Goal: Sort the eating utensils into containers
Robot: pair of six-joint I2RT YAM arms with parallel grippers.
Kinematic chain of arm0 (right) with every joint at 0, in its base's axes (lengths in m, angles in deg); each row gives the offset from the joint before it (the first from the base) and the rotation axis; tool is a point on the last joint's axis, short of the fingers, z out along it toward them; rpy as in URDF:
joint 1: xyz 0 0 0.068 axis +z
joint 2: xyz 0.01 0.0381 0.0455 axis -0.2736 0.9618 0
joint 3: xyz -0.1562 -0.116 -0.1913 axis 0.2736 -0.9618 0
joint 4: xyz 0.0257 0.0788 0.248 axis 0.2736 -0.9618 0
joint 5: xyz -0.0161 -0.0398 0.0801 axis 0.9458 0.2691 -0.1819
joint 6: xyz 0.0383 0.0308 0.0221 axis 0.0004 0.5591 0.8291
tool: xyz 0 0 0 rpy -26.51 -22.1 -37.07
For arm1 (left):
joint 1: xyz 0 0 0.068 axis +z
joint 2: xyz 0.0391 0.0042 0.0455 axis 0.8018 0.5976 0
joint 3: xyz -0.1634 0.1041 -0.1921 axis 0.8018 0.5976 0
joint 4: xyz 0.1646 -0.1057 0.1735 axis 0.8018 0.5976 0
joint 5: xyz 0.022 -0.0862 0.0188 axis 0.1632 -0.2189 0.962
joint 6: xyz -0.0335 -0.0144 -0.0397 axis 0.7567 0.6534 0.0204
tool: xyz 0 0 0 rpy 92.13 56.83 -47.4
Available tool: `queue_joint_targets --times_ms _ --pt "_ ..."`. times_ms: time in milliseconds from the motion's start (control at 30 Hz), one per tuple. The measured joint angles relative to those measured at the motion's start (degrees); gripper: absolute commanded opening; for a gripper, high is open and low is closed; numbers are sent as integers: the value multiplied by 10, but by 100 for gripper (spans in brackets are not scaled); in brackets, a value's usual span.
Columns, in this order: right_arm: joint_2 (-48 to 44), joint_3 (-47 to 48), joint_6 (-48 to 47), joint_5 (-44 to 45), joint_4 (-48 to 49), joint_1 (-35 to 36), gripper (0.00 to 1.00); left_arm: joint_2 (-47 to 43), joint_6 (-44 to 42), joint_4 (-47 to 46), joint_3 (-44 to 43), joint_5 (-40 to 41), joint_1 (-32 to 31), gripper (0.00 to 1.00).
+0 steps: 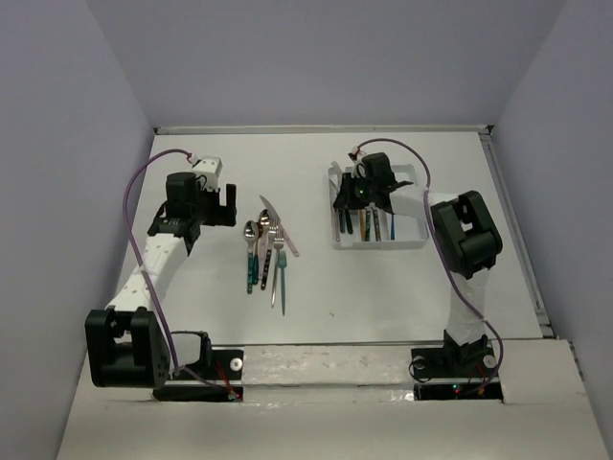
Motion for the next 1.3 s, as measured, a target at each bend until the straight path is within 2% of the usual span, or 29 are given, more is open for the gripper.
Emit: queue_joint_targets --times_ms 233,467,767,1033,1133,1300 --pt "7 0 0 23 -8 -3 36 0 0 0 0 -8 6 99" --pt "-5 -3 0 53 -23 -2 37 6 0 0 0 -14 9 99" --pt "-89 -22 -7 115 -45 -3 38 6 0 0 0 -19 9 99" --pt "-95 -21 -15 131 -70 3 38 6 0 0 0 -19 17 99" --pt "-104 -21 -15 155 -84 28 38 6 0 0 0 -20 24 99" --pt "-155 -9 -24 198 -107 160 43 7 -4 -6 2 -22 68 99"
